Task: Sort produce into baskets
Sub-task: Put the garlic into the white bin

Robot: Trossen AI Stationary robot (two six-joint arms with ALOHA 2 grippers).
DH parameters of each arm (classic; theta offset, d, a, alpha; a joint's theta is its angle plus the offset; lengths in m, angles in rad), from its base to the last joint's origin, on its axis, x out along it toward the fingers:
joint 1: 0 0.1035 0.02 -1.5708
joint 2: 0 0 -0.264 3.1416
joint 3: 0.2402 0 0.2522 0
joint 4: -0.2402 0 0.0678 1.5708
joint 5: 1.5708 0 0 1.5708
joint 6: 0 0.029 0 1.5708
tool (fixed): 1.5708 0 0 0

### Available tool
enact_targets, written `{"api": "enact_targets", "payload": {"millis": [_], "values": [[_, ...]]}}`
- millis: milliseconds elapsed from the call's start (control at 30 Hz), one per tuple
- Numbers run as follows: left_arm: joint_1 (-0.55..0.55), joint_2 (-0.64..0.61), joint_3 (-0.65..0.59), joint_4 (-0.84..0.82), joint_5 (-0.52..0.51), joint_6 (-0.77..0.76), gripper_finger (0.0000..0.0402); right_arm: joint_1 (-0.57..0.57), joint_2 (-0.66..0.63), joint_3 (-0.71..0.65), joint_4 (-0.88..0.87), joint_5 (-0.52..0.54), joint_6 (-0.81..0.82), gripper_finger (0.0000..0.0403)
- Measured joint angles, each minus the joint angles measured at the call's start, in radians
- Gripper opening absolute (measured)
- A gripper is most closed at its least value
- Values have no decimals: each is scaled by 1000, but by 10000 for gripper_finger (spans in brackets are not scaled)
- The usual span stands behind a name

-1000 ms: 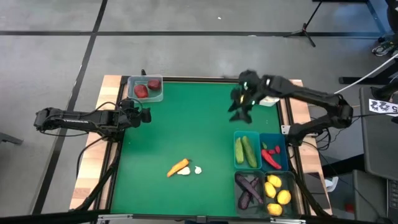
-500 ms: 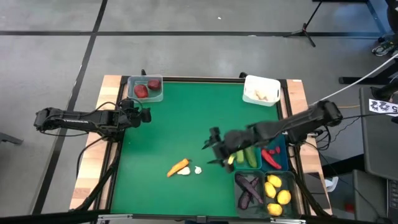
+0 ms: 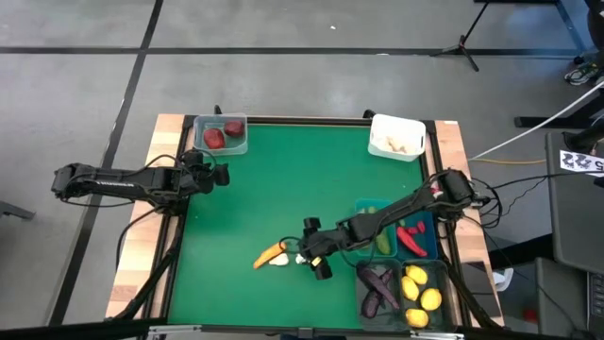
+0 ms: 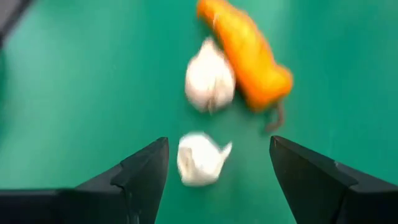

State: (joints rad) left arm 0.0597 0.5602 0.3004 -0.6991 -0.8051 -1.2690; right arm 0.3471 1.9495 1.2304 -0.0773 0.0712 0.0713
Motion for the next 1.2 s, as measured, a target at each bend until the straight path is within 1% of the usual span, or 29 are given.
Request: {"api": "enact_targets", "payload": {"millis": [67,367,467,667,767,867,1067,1200], "values": [[0,0,0,0,0,-1,345,-2,1,-1,-21,-12,2,278],[0,0,0,1,1,-13,345,-8,13,-5,11,-61,-7,278],[0,0,0,2,1,-13,345,-18,12,-59,129,-86,6,278],[0,0,0,3,2,-14,345,-60,13,-189,357,-162,100,278],[0,0,0,3,2,-14,345,-70,13,-218,397,-166,103,278],[0,0,0,3,1,-14,345,-68,24,-222,456,-176,67,278],[0,0,0,3,1,-15,345,-75,68,-209,477,-268,55,276],[0,0,0,3,1,-15,345,-89,86,-191,468,-340,55,258]]}}
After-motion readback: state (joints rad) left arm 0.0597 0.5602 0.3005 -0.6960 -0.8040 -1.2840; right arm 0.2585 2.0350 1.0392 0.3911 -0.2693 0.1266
